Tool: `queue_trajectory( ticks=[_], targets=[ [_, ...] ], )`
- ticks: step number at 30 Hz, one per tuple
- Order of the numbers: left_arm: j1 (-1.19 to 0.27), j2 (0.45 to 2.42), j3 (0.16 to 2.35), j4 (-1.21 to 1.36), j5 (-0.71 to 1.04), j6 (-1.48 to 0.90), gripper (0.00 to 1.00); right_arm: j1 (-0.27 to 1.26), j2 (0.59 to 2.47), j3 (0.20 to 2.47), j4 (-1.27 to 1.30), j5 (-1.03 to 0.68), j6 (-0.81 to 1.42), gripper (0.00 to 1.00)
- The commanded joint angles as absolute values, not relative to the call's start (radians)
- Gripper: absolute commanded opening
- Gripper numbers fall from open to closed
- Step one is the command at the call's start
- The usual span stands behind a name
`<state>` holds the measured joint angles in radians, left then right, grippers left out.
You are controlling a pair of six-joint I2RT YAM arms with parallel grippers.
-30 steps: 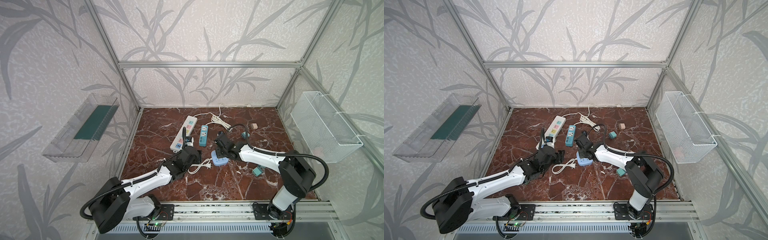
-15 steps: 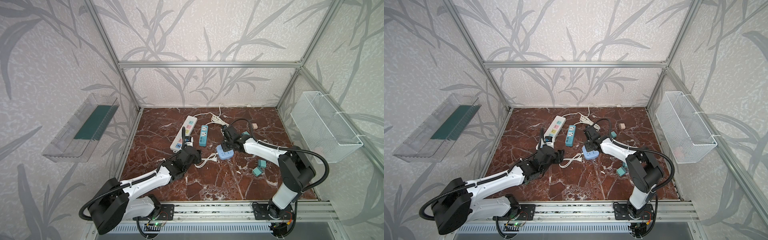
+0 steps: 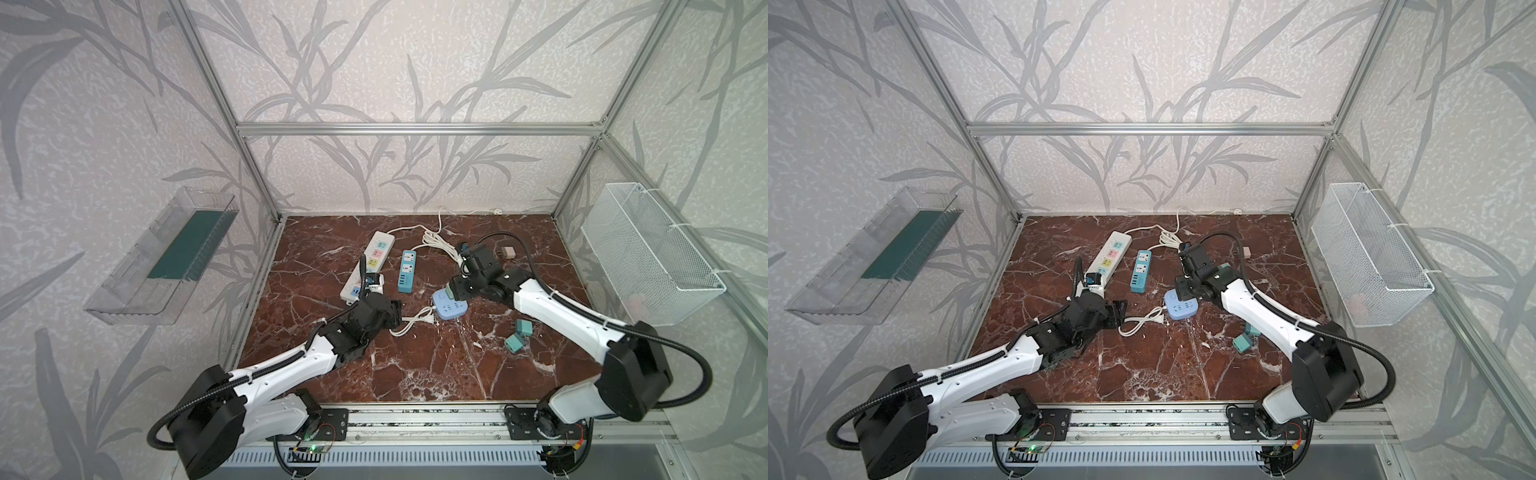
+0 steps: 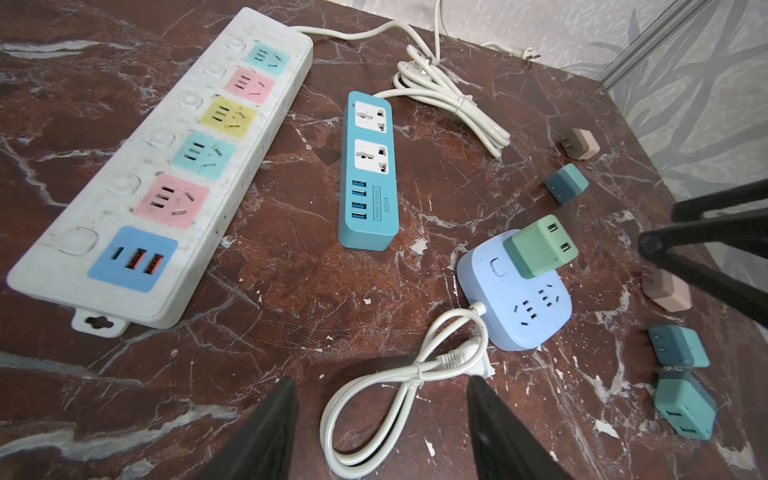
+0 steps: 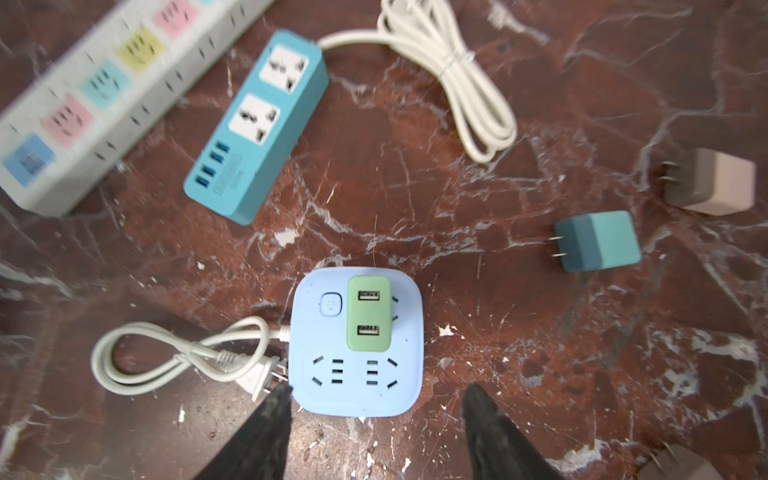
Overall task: Insert the plug
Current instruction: 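Open the right gripper and lift it away from the seated green adapter, then lower the right gripper onto a teal adapter near the cube and grasp it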
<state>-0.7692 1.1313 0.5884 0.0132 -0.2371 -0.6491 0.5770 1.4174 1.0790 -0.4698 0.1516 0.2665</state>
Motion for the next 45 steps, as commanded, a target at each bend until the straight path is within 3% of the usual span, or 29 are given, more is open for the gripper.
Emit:
queue_trajectory(
  ticks=[1,7,12,21,30,38,45],
  targets=[
    [-0.766,1.092,0.605,-0.019,-0.221,-0.706,0.65,0.561,1.313,0.963,-0.499,0.218,0.363,0.65],
    [-0.766,1.035,0.558,-0.006,-0.160,-0.749,0.65,0.527,1.170,0.859,-0.553,0.173,0.397,0.65],
    [-0.767,1.002,0.537,-0.052,-0.126,-0.807,0.65,0.499,1.084,0.861,-0.650,0.256,0.483,0.66],
    [-0.769,0.931,0.521,-0.096,-0.025,-0.887,0.63,0.410,0.877,0.646,-0.744,0.265,0.728,0.80],
    [-0.769,1.015,0.597,-0.091,-0.025,-0.836,0.63,0.339,0.887,0.508,-0.668,0.201,0.840,0.87],
    [-0.767,1.038,0.603,-0.031,-0.043,-0.807,0.64,0.321,1.067,0.502,-0.591,0.151,0.929,0.83],
    [-0.762,1.105,0.687,-0.032,-0.058,-0.726,0.65,0.318,1.034,0.433,-0.496,0.155,0.964,0.68]
  ],
)
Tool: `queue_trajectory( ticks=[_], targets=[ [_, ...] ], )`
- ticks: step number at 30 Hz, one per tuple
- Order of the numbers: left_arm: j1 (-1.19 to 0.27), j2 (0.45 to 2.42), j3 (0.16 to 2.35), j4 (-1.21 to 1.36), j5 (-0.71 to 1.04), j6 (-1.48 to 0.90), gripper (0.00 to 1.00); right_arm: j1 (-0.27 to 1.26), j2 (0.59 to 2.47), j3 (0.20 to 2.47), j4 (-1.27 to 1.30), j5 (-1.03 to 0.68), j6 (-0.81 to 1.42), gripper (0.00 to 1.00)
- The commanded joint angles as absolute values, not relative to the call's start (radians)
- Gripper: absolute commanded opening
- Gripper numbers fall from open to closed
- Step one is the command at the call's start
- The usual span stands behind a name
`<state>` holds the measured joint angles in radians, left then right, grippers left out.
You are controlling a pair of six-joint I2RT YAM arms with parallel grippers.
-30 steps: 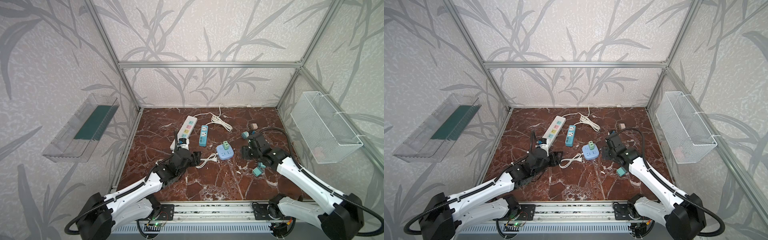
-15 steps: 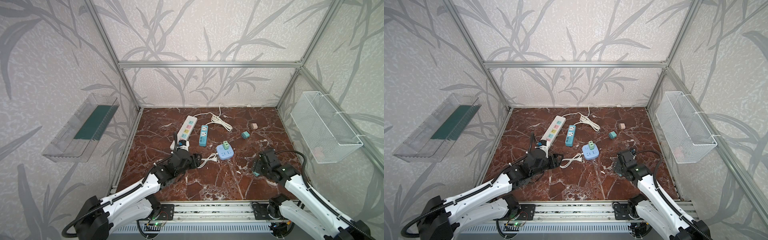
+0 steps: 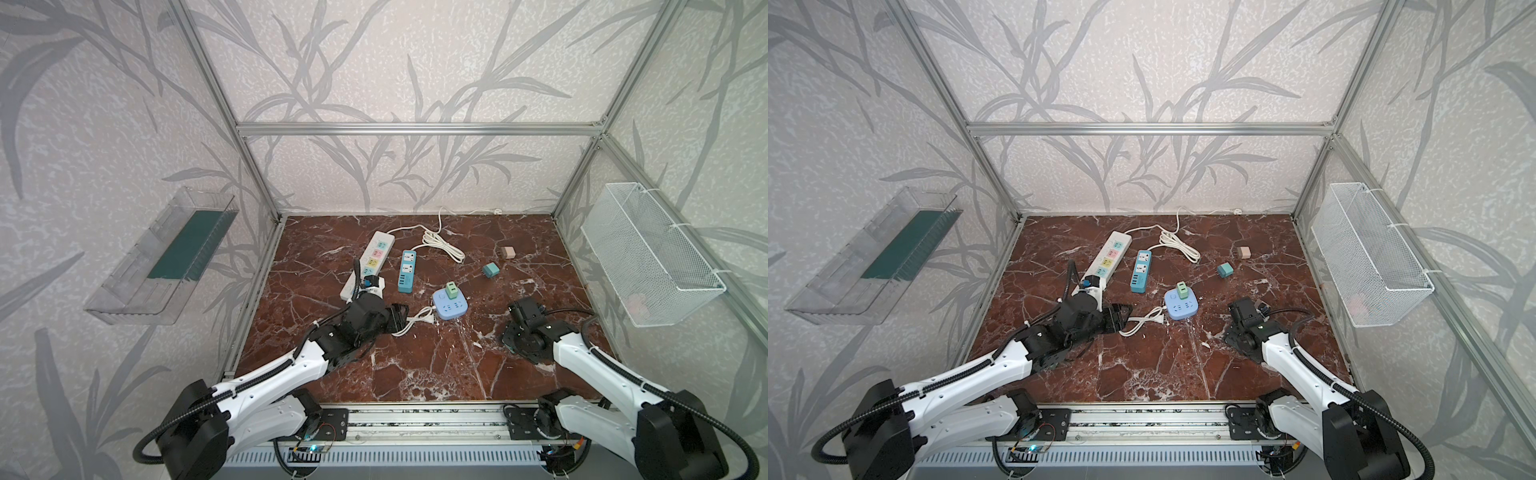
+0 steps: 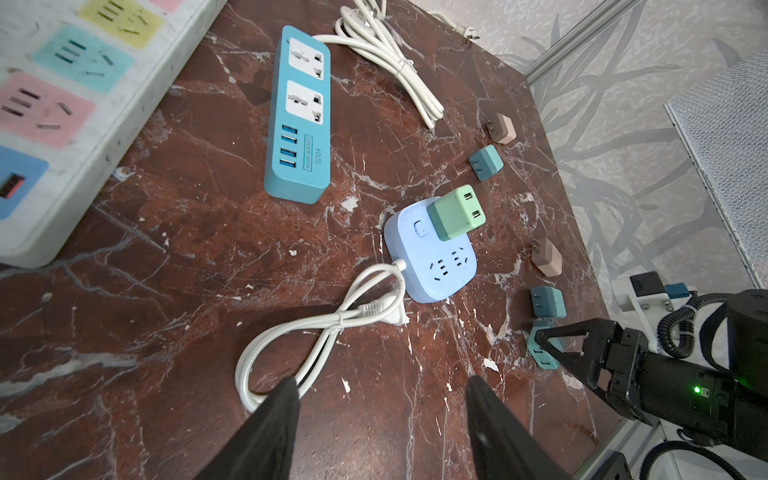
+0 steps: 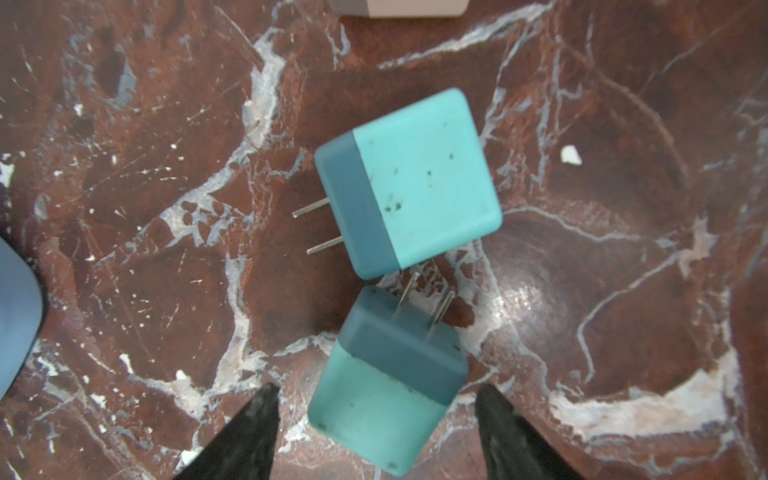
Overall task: Insert the plug
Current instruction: 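Lower the right gripper onto a teal adapter near the cube and grasp it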
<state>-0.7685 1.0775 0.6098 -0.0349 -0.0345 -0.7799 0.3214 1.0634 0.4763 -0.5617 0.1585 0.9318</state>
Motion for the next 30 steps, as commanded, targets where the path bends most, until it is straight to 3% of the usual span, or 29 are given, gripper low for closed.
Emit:
queue_trajectory(
  ticks=[1,10,20,25,28,30],
  targets=[
    [-0.760,1.119,0.712,-0.059,-0.057,-0.715,0.65,0.316,1.028,0.426,-0.488,0.157,0.965,0.67],
    [-0.738,1.174,0.837,-0.139,-0.029,-0.654,0.65,0.304,1.019,0.424,-0.513,0.176,0.957,0.66],
    [-0.681,1.215,0.966,-0.164,-0.021,-0.524,0.66,0.299,1.179,0.520,-0.535,0.150,0.889,0.69],
    [-0.655,1.249,0.938,-0.163,-0.025,-0.546,0.66,0.299,1.219,0.497,-0.513,0.174,0.924,0.57],
    [-0.651,1.244,0.923,-0.159,-0.018,-0.537,0.65,0.301,1.164,0.472,-0.519,0.171,0.901,0.39],
    [-0.653,1.244,0.913,-0.148,-0.016,-0.539,0.65,0.311,1.115,0.461,-0.513,0.160,0.871,0.34]
  ],
)
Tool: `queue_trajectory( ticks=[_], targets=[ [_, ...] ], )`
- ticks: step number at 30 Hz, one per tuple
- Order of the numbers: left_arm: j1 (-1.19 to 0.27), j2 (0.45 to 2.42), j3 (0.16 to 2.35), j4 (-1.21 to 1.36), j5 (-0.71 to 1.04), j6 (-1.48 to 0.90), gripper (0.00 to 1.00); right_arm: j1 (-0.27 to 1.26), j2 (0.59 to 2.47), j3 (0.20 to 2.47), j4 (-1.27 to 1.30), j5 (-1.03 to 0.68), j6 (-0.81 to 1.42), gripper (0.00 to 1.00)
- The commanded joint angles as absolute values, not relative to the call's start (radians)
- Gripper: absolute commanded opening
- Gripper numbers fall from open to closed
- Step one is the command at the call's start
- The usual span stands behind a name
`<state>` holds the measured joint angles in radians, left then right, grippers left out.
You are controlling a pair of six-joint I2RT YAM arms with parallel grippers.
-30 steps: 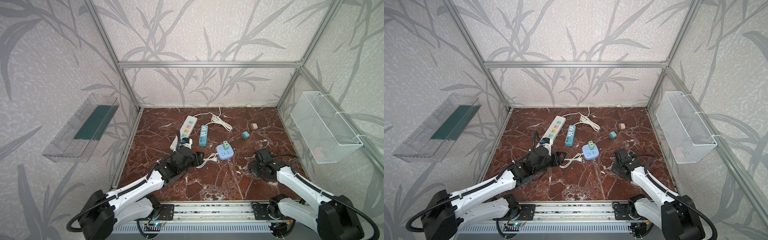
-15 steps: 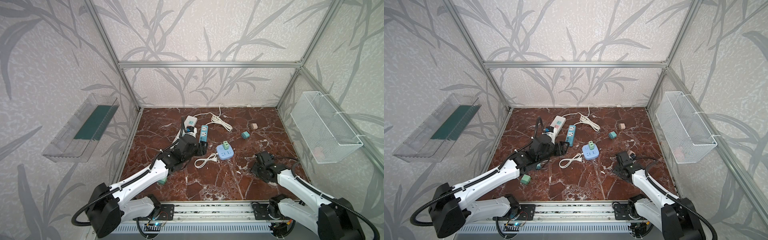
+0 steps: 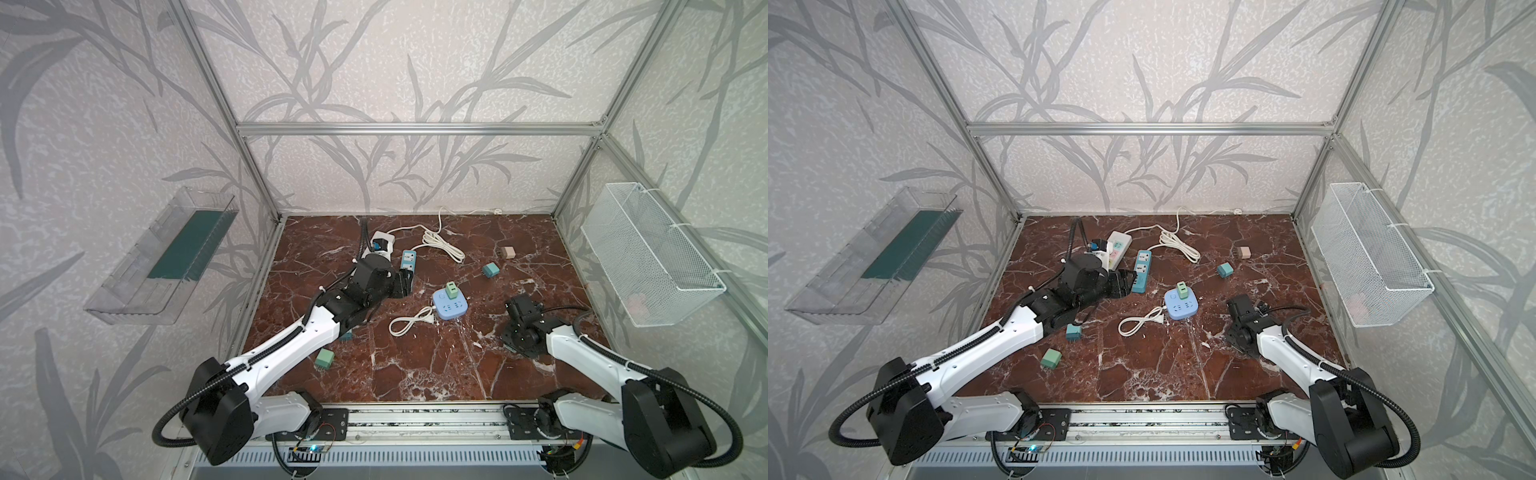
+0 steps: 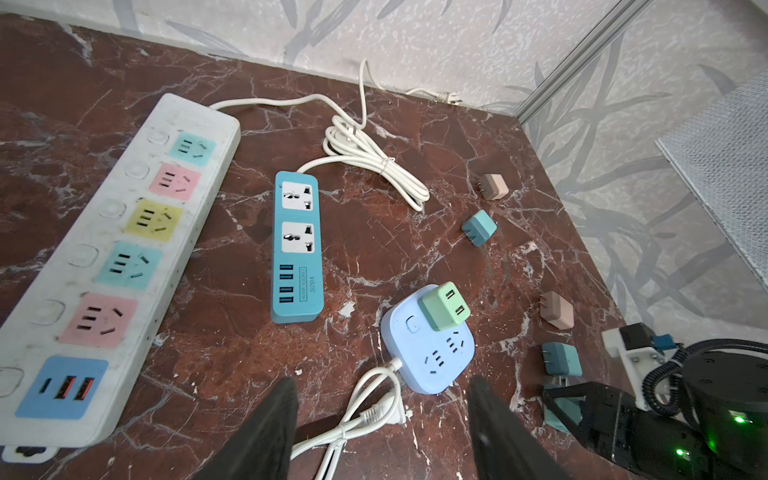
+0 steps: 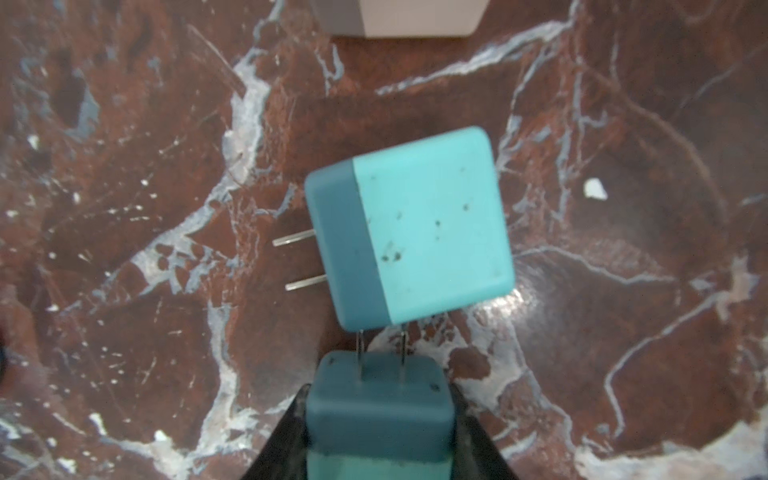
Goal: Insert the plug
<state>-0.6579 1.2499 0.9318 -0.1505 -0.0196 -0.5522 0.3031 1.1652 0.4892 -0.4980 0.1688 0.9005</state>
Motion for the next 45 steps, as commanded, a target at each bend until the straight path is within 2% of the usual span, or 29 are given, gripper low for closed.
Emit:
queue_trajectory(
  ticks=[1,6,13,18,22,24,30,34,39,42,45],
  targets=[
    [-0.652,1.246,0.909,-0.141,-0.013,-0.535,0.65,0.322,1.096,0.459,-0.505,0.150,0.853,0.34],
    [-0.646,1.264,0.916,-0.132,-0.014,-0.496,0.65,0.458,1.094,0.535,-0.499,0.101,0.720,0.31],
    [-0.574,1.267,0.906,-0.097,0.014,-0.490,0.66,0.771,1.442,0.802,-0.483,0.123,0.484,0.27],
    [-0.530,1.292,0.897,-0.063,0.068,-0.530,0.66,0.853,1.567,0.885,-0.419,0.062,0.372,0.27],
    [-0.508,1.315,0.902,-0.020,0.189,-0.549,0.64,0.883,1.602,0.874,-0.424,0.061,0.373,0.27],
    [-0.507,1.313,0.884,0.045,0.240,-0.558,0.63,0.885,1.601,0.850,-0.427,0.060,0.425,0.31],
    [-0.507,1.275,0.793,0.235,0.259,-0.600,0.62,0.909,1.540,0.790,-0.436,0.077,0.485,0.57],
    [-0.507,1.264,0.767,0.280,0.225,-0.584,0.61,0.910,1.482,0.762,-0.462,0.087,0.491,0.67],
    [-0.507,1.258,0.755,0.298,0.179,-0.579,0.61,0.891,1.460,0.747,-0.514,0.170,0.493,0.69],
    [-0.508,1.264,0.748,0.317,0.173,-0.588,0.61,0.836,1.432,0.725,-0.520,0.165,0.473,0.68],
    [-0.510,1.285,0.808,0.188,0.126,-0.589,0.59,0.773,1.393,0.692,-0.511,0.174,0.453,0.68]
  ],
)
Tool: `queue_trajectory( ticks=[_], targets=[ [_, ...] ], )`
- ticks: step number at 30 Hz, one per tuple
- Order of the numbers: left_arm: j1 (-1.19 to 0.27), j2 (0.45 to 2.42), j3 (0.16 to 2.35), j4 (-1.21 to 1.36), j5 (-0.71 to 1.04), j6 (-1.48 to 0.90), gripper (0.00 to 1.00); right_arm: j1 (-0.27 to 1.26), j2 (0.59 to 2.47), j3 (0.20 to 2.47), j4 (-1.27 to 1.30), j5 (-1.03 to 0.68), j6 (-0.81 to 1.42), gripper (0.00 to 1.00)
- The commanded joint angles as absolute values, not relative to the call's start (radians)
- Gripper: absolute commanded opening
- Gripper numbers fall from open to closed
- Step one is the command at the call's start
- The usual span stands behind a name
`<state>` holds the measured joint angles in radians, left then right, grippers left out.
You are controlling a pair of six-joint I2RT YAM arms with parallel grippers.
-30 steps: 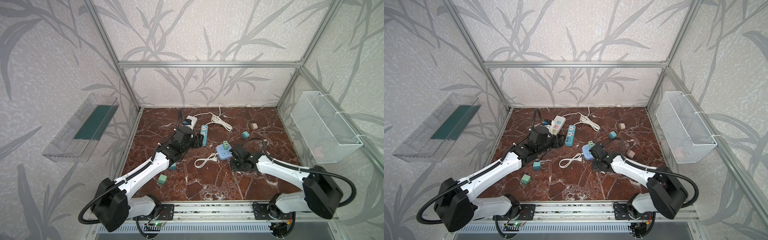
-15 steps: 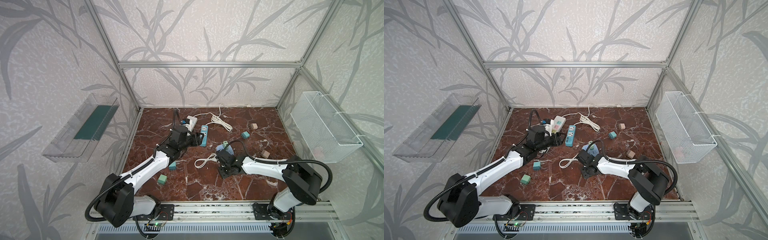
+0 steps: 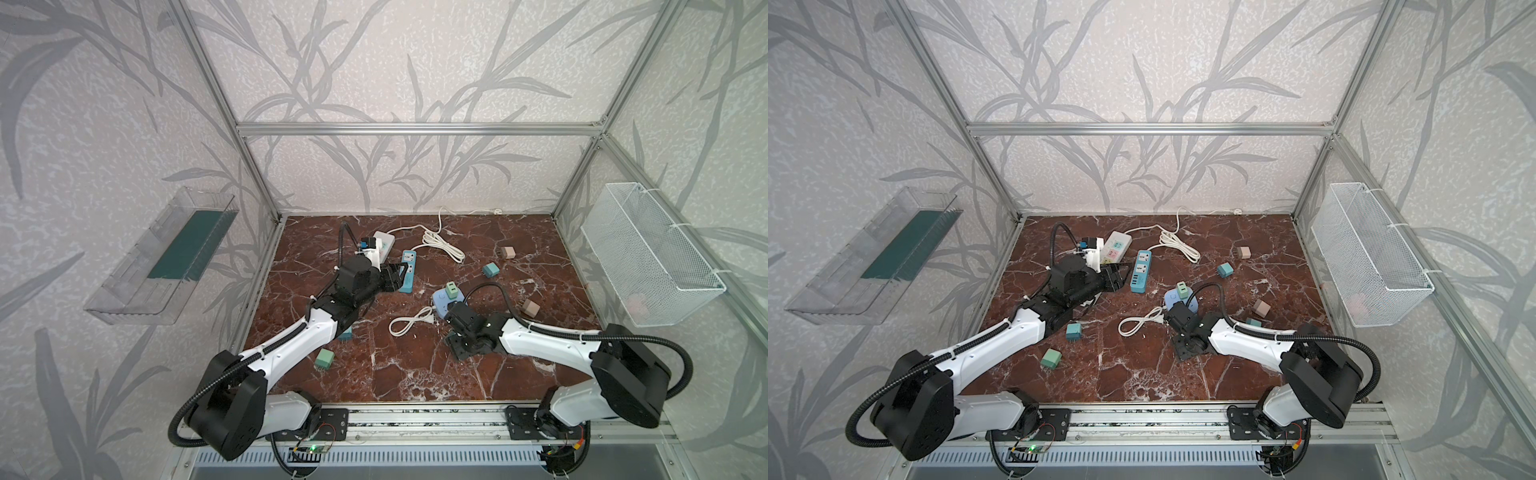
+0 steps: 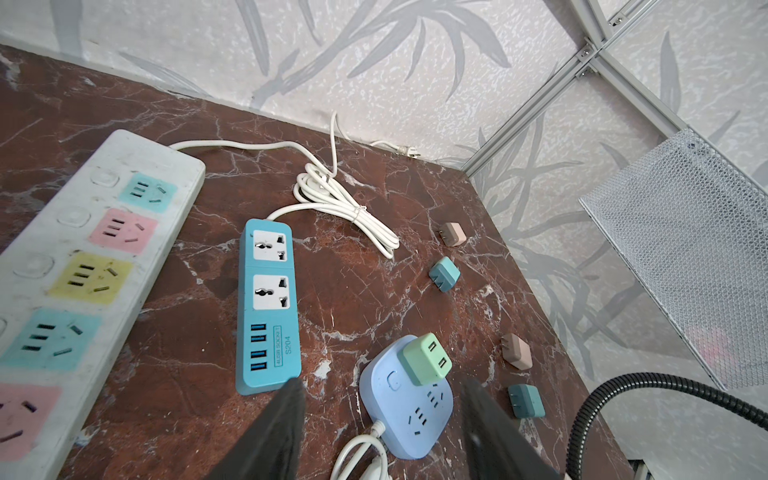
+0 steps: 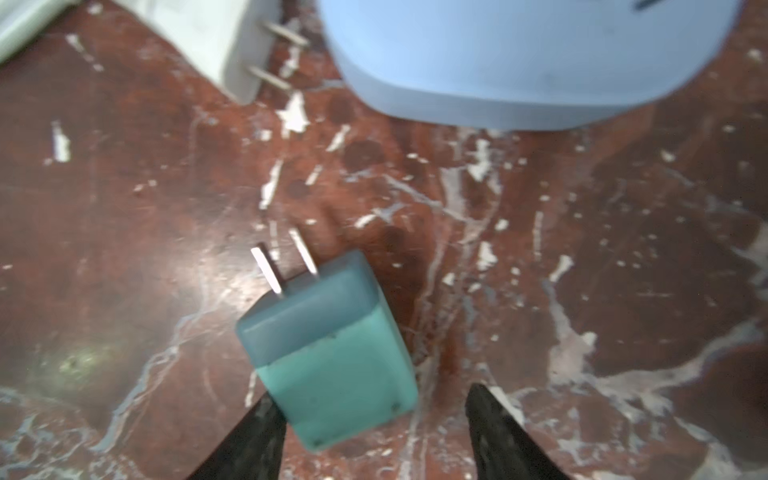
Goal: Insert the plug
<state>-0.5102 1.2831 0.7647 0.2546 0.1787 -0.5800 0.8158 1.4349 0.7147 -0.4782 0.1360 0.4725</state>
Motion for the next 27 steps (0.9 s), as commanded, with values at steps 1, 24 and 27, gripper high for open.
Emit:
queue_trajectory(
  ticks=[1,24,27],
  targets=[
    [-0.510,1.296,0.840,0.134,0.115,-0.578,0.59,0.743,1.386,0.690,-0.508,0.156,0.441,0.68],
    [-0.806,1.695,1.337,-0.487,0.162,-0.394,0.45,0.505,0.800,0.458,-0.392,0.223,0.592,0.59],
    [-0.863,1.829,1.510,-0.687,0.143,-0.328,0.40,0.491,0.705,0.430,-0.404,0.264,0.616,0.67]
  ],
)
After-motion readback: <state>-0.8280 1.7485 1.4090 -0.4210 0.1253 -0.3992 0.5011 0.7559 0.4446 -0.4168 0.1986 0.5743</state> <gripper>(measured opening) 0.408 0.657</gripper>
